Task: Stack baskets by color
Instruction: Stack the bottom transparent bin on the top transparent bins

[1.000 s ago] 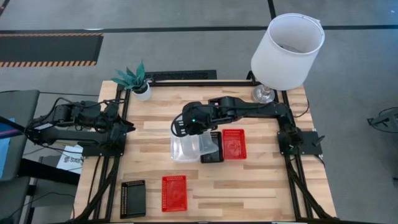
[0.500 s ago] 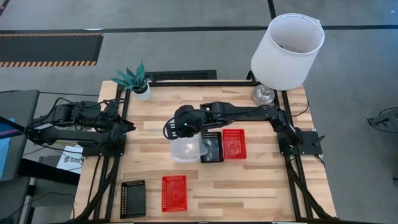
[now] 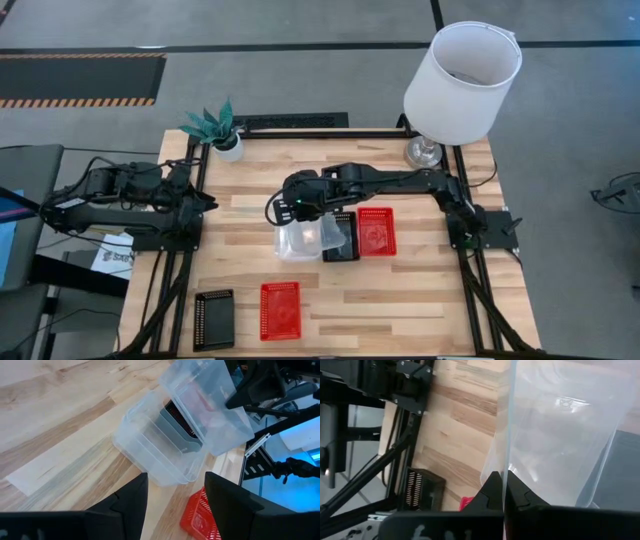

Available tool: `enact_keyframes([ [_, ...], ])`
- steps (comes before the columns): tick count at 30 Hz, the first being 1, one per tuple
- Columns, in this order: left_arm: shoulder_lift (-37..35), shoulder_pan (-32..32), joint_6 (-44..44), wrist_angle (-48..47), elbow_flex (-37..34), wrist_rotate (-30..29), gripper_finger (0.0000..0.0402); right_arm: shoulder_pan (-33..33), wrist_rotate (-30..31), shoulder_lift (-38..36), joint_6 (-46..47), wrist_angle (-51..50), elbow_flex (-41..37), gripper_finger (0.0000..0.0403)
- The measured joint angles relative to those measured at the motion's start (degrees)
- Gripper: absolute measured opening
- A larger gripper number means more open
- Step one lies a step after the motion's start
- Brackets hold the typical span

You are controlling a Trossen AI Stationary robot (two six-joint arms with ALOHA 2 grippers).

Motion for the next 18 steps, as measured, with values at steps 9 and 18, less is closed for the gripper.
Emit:
enact_keyframes([
  [9, 0.0, 0.0, 0.0, 0.0, 0.0, -0.18, 0.0183, -0.04, 0.38, 1.61, -0.04, 0.66, 0.09, 0.0],
  [18, 0.0, 0.0, 0.01, 0.0, 0.0, -0.79, 0.0183, 0.01, 0.75, 1.95, -0.02, 0.01, -0.04, 0.0],
])
